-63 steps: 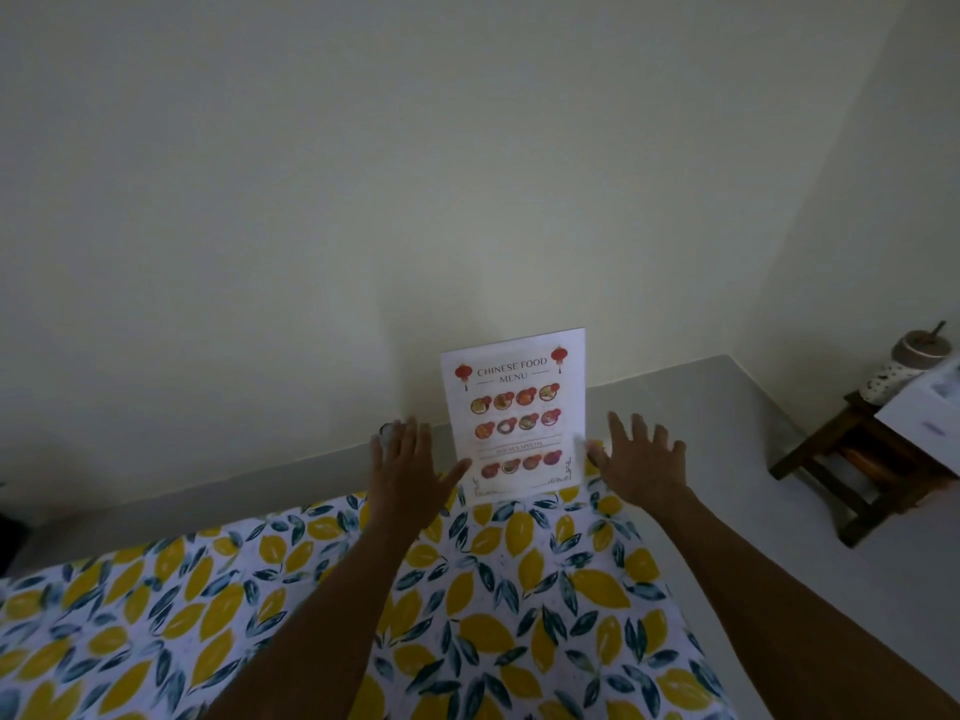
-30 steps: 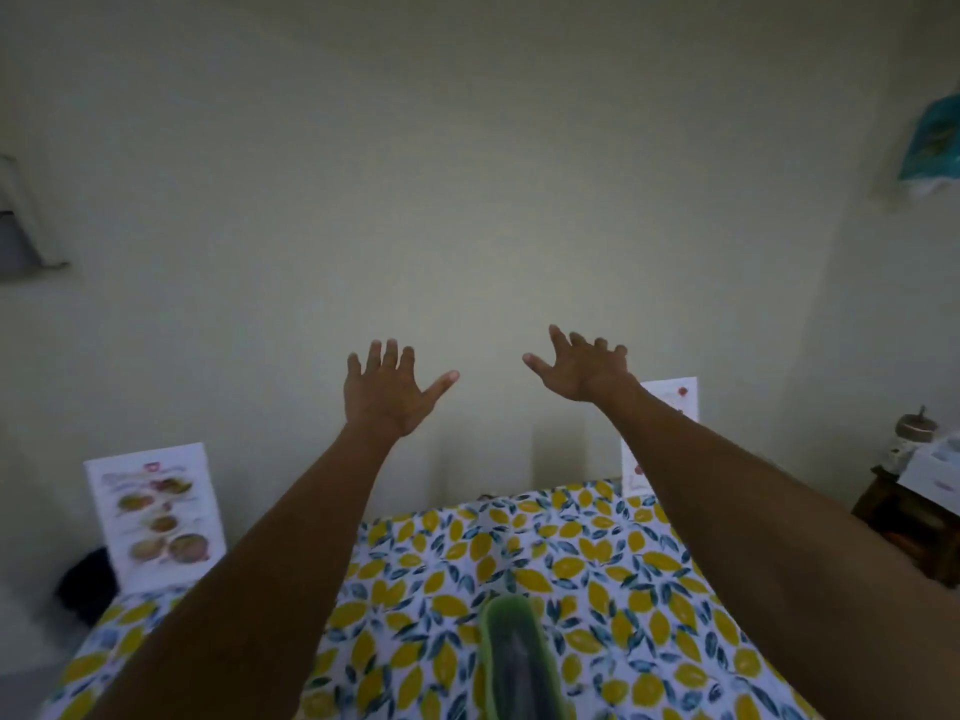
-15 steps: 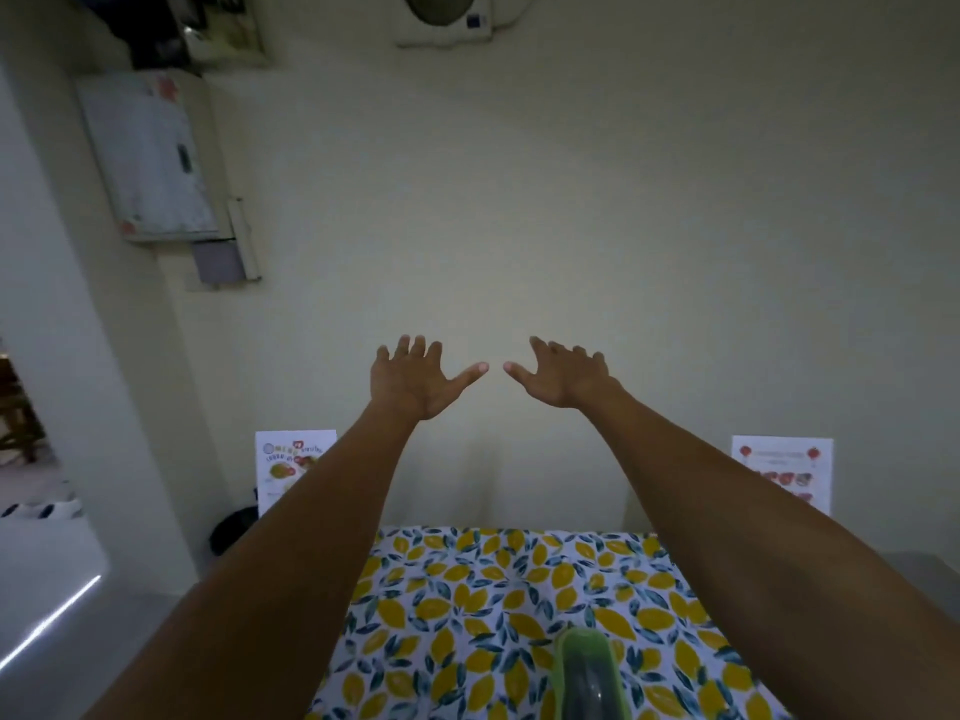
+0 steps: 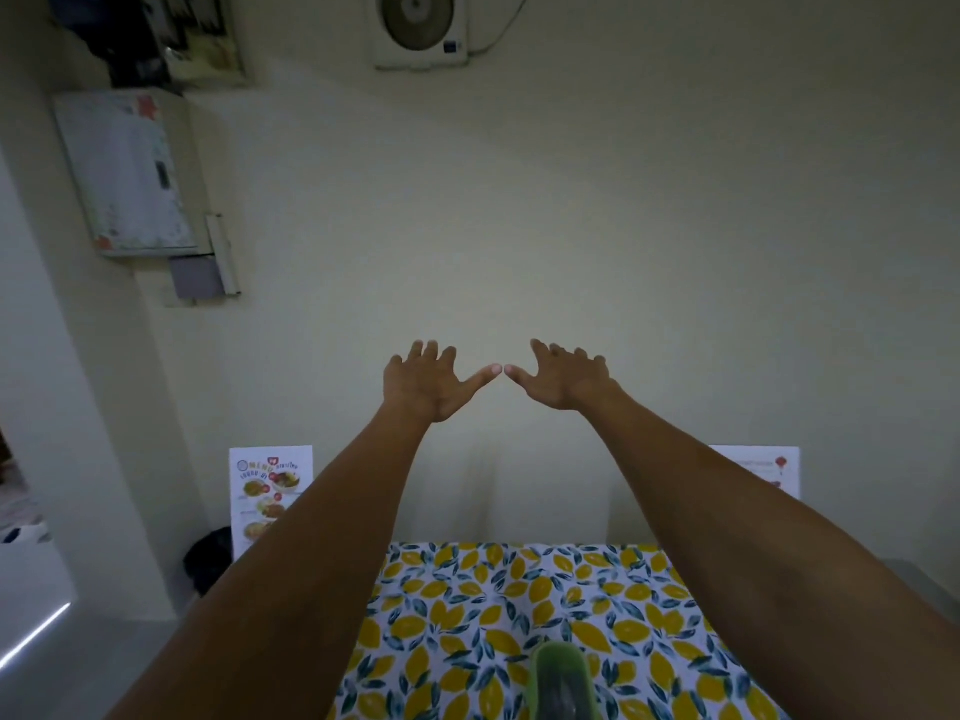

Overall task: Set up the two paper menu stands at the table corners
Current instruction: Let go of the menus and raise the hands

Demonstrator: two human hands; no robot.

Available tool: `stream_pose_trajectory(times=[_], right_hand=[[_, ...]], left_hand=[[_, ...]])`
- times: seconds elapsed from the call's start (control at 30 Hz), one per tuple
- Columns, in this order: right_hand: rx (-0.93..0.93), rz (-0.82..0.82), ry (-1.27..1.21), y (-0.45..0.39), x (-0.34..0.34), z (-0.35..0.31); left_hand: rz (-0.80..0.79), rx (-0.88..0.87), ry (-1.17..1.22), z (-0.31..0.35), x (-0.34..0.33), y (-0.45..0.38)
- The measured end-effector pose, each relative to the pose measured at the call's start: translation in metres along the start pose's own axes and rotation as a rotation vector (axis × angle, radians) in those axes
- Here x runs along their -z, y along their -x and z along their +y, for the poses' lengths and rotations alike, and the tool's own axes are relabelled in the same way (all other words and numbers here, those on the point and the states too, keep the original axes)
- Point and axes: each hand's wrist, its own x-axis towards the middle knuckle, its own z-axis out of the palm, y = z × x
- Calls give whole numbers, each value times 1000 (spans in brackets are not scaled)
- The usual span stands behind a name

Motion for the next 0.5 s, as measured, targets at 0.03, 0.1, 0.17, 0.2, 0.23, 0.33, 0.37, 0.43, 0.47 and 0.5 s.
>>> stream_pose_trajectory(times=[0.03, 0.1, 0.17, 0.2, 0.23, 0.33, 0.37, 0.43, 0.47, 0.5], right_hand=[[1, -2, 6, 0, 1, 1], [-3, -7, 15, 1, 2, 3], [-5, -7, 16, 3, 4, 5], [-4, -9, 16, 4, 4, 6], [-4, -17, 17, 5, 5, 6], [-38, -105, 20, 10, 5, 4], [-57, -148, 18, 12, 5, 4], [-75, -210, 19, 14, 4, 3], [-75, -222, 23, 14, 3, 2], [-71, -221, 29, 15, 3, 1]], left_hand=[[-8, 2, 3, 2, 1, 1], [-33, 0, -2, 6, 2, 2], [-55, -1, -5, 9, 3, 3], [-60, 0, -4, 11, 3, 3], [-66, 1, -3, 12, 4, 3], [-114, -6, -37, 11, 1, 4], [-141, -8, -45, 10, -1, 5], [-193, -1, -26, 9, -5, 8], [-209, 5, -10, 9, -6, 8], [-218, 11, 4, 10, -6, 9]])
